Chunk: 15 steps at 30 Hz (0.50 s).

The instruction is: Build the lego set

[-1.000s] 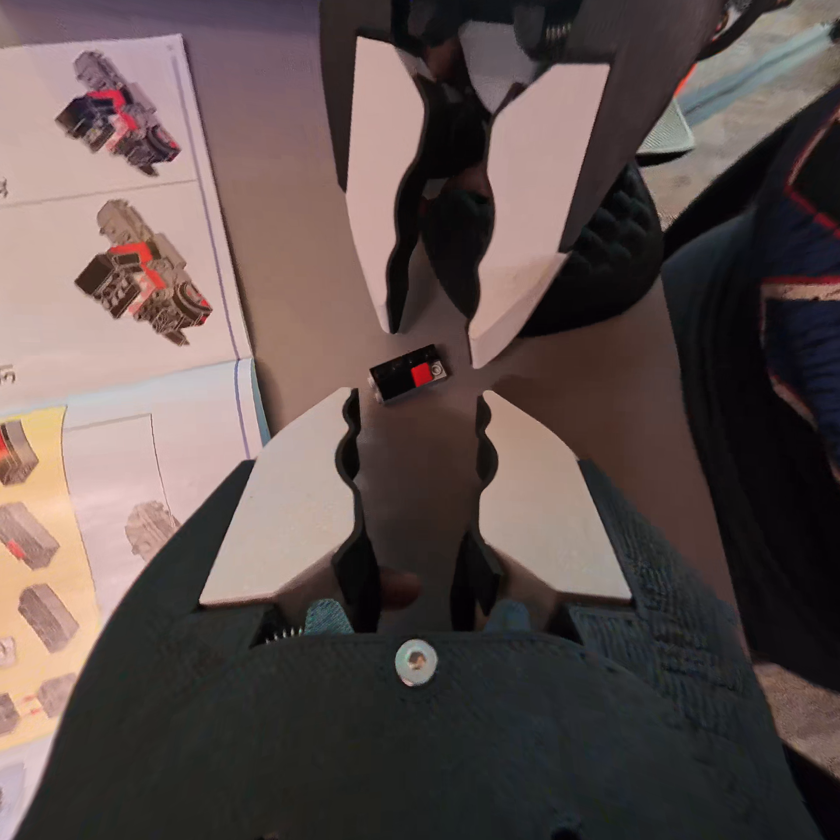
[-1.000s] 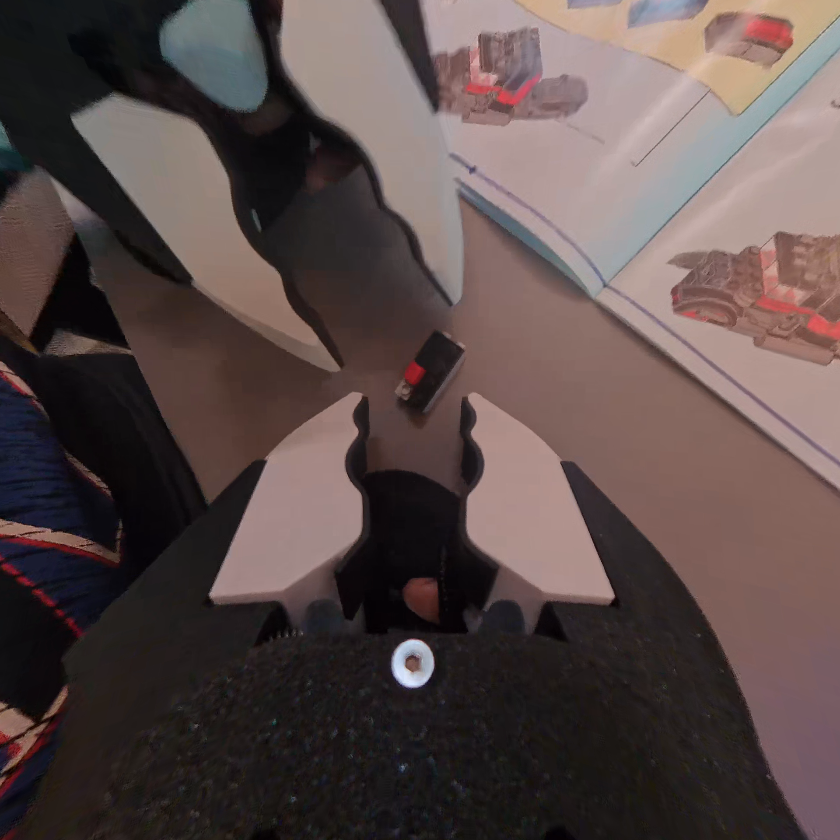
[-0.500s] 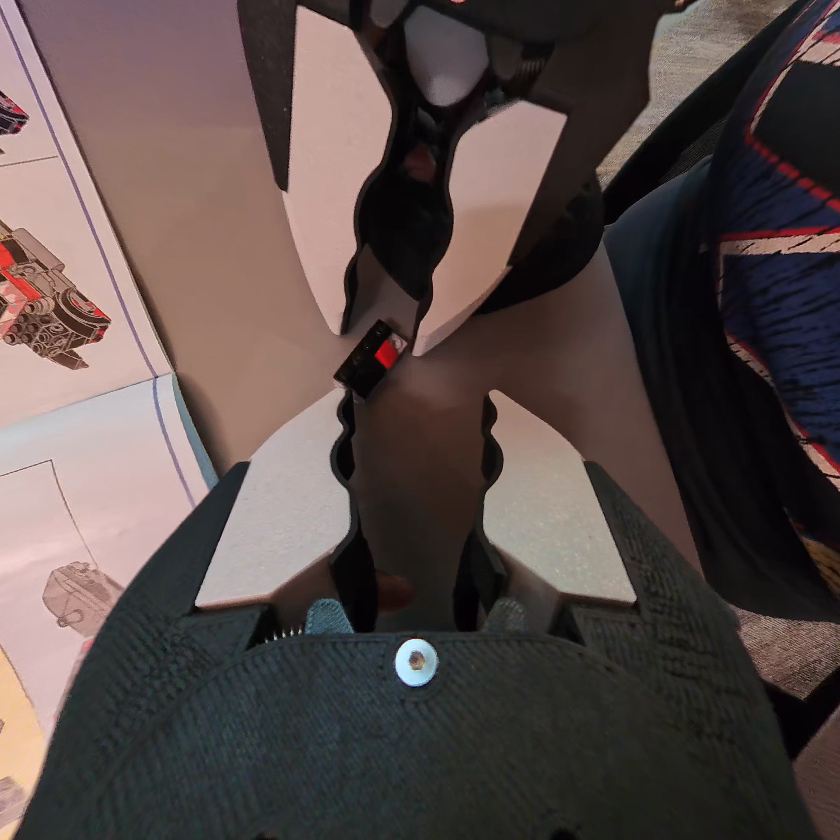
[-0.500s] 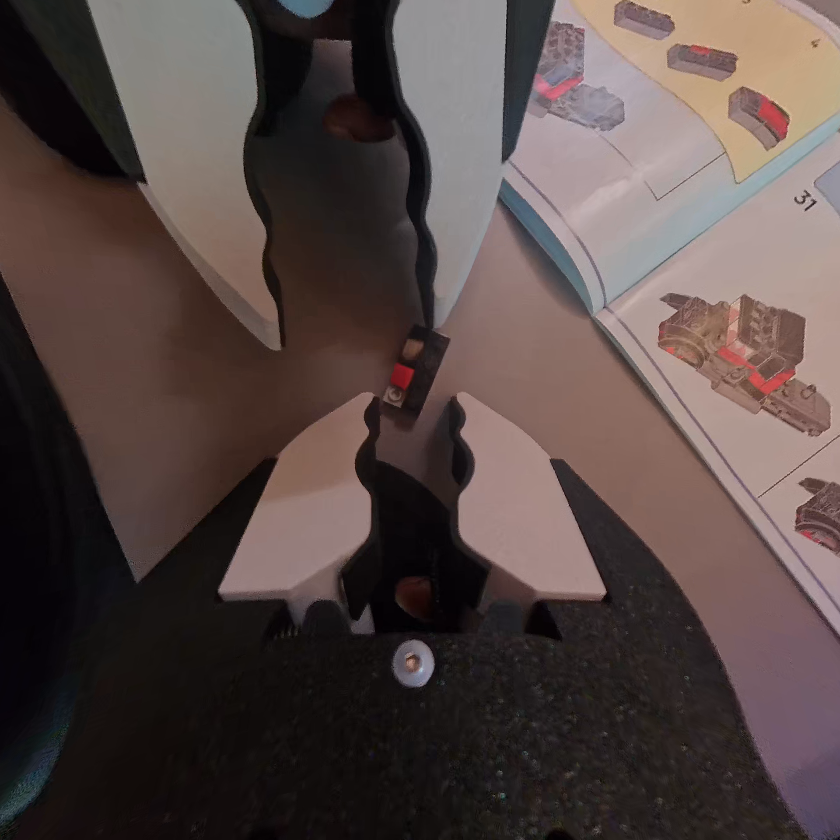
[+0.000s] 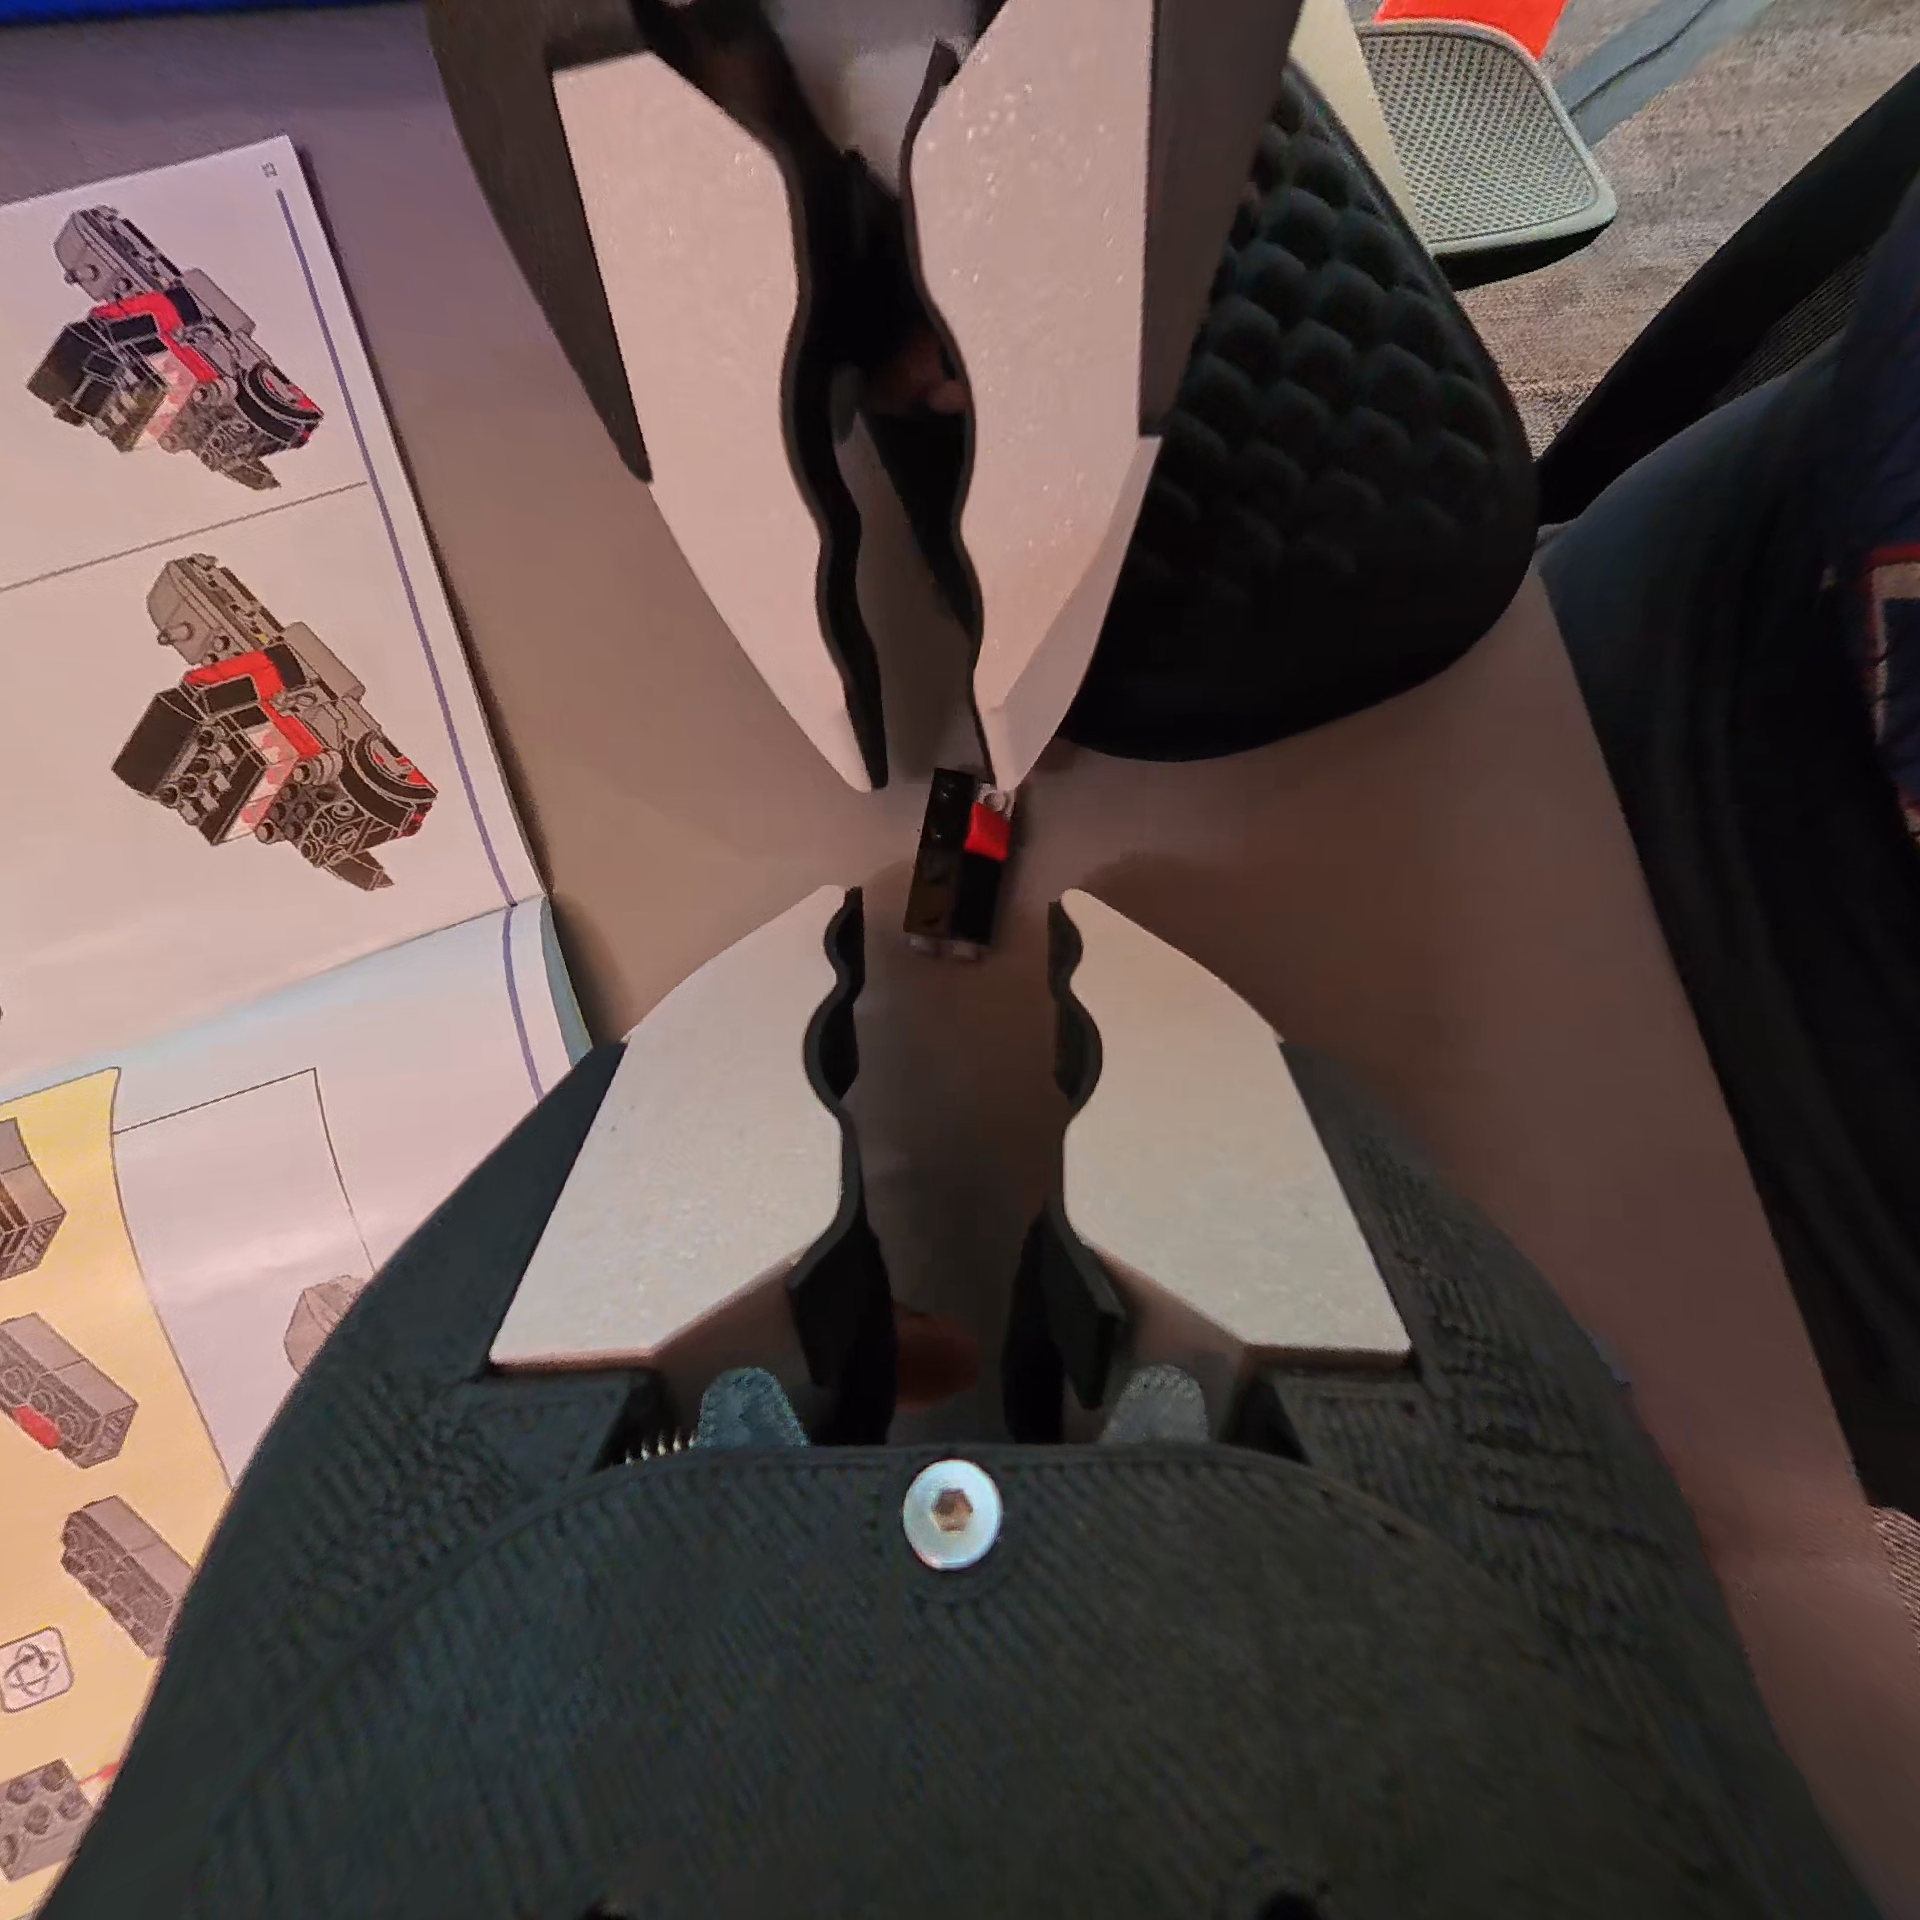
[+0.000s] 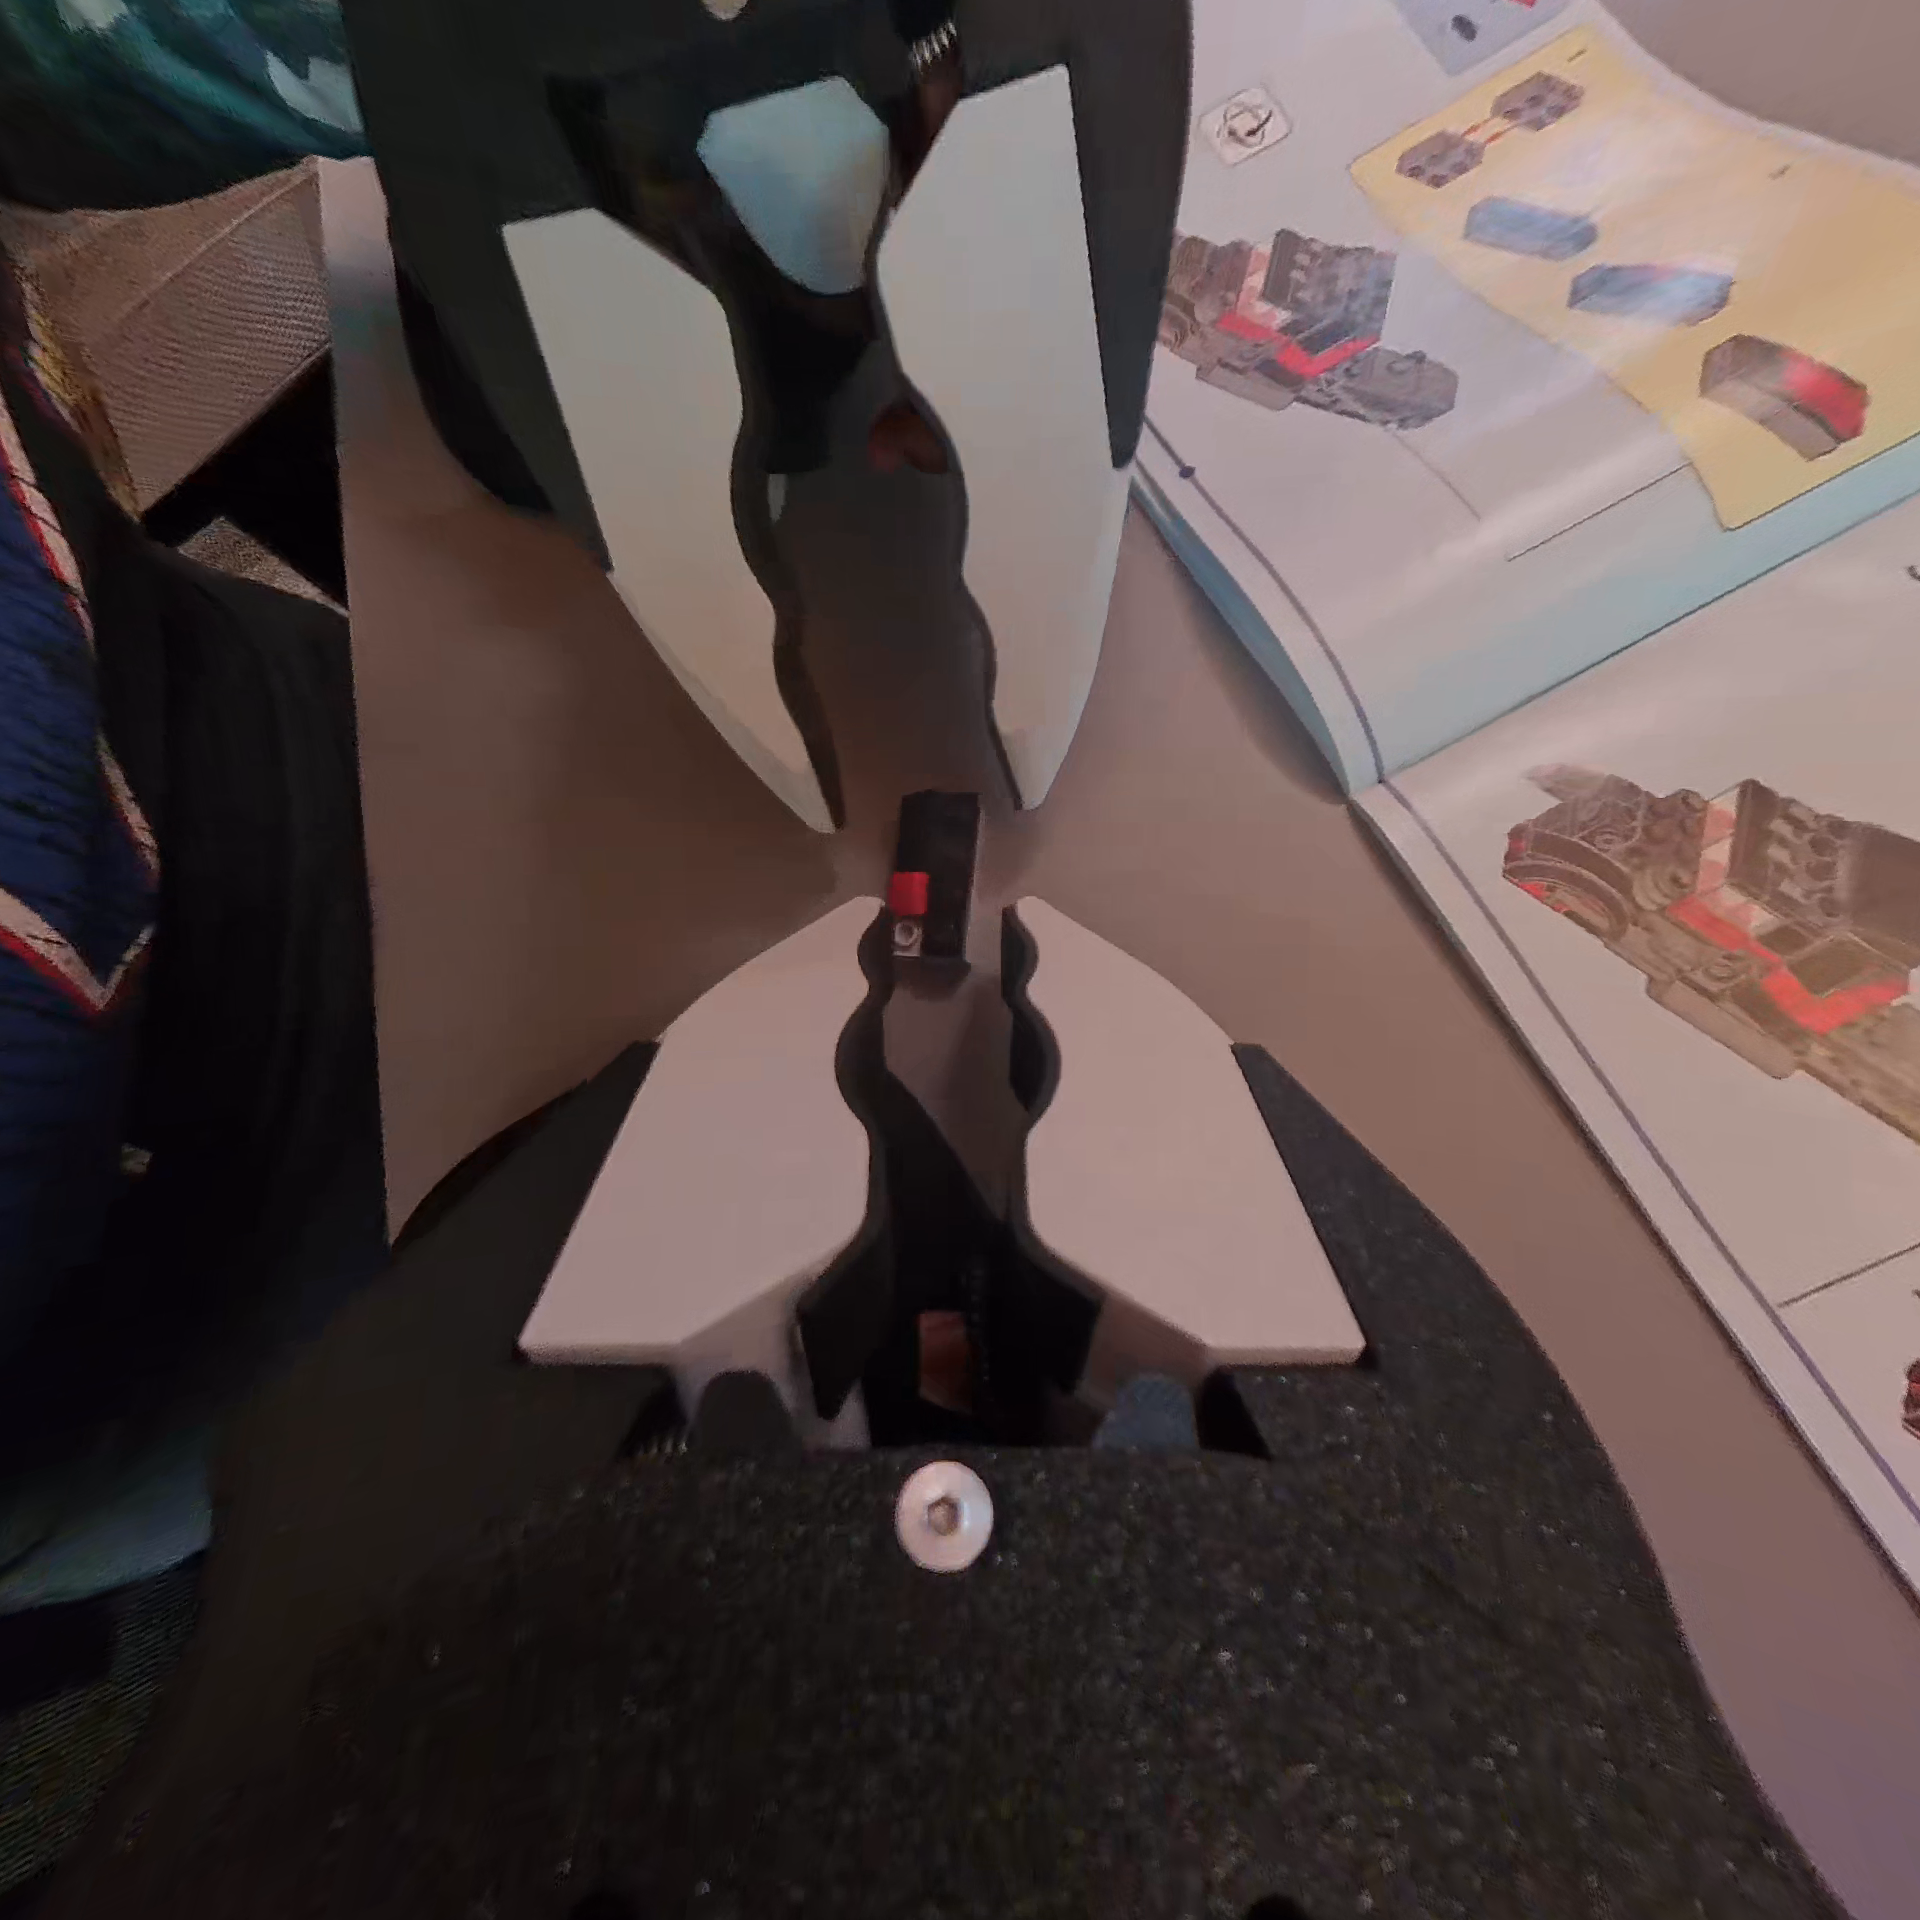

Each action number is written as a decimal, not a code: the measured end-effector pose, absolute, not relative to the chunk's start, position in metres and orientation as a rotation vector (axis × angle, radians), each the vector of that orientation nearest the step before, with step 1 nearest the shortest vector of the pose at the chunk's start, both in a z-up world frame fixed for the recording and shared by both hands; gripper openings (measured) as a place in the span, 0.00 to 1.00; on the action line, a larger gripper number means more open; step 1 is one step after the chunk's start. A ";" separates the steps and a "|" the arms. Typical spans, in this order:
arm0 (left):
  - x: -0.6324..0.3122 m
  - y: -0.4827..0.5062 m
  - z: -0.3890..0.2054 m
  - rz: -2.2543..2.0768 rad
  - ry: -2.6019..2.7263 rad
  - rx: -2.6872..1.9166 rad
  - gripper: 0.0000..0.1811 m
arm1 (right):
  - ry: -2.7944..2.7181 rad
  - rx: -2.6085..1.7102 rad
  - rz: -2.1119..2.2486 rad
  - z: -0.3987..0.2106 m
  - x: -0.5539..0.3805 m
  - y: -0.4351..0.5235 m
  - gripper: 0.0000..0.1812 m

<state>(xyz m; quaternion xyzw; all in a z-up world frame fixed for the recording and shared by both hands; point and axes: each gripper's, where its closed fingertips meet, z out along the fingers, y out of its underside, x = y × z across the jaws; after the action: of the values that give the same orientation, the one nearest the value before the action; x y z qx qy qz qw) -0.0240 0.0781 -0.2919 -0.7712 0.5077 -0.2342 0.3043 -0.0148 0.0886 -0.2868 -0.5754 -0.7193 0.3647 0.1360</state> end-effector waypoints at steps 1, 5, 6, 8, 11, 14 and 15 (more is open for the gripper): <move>-0.024 0.079 -0.292 -0.619 1.342 -2.037 0.18 | -2.095 -1.670 1.059 -0.288 -0.015 0.089 0.11; -0.022 0.081 -0.296 -0.620 1.345 -2.036 0.17 | -2.100 -1.680 1.109 -0.289 -0.019 0.087 0.10; -0.022 0.081 -0.297 -0.618 1.347 -2.038 0.16 | -2.107 -1.683 1.116 -0.289 -0.019 0.086 0.10; -0.022 0.081 -0.298 -0.619 1.347 -2.040 0.15 | -2.123 -1.683 1.118 -0.290 -0.019 0.085 0.10; -0.022 0.081 -0.300 -0.627 1.343 -2.039 0.15 | -2.142 -1.681 1.109 -0.292 -0.019 0.084 0.10; -0.022 0.081 -0.301 -0.627 1.338 -2.043 0.15 | -2.167 -1.684 1.094 -0.294 -0.018 0.083 0.10; -0.022 0.081 -0.301 -0.629 1.338 -2.044 0.15 | -2.172 -1.684 1.095 -0.295 -0.018 0.082 0.09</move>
<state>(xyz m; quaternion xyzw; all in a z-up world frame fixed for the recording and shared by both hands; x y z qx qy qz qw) -0.0220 0.0810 -0.3012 -0.7717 0.5053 -0.2373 0.3046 -0.0183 0.0821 -0.2947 -0.5669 -0.7311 0.3686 0.0912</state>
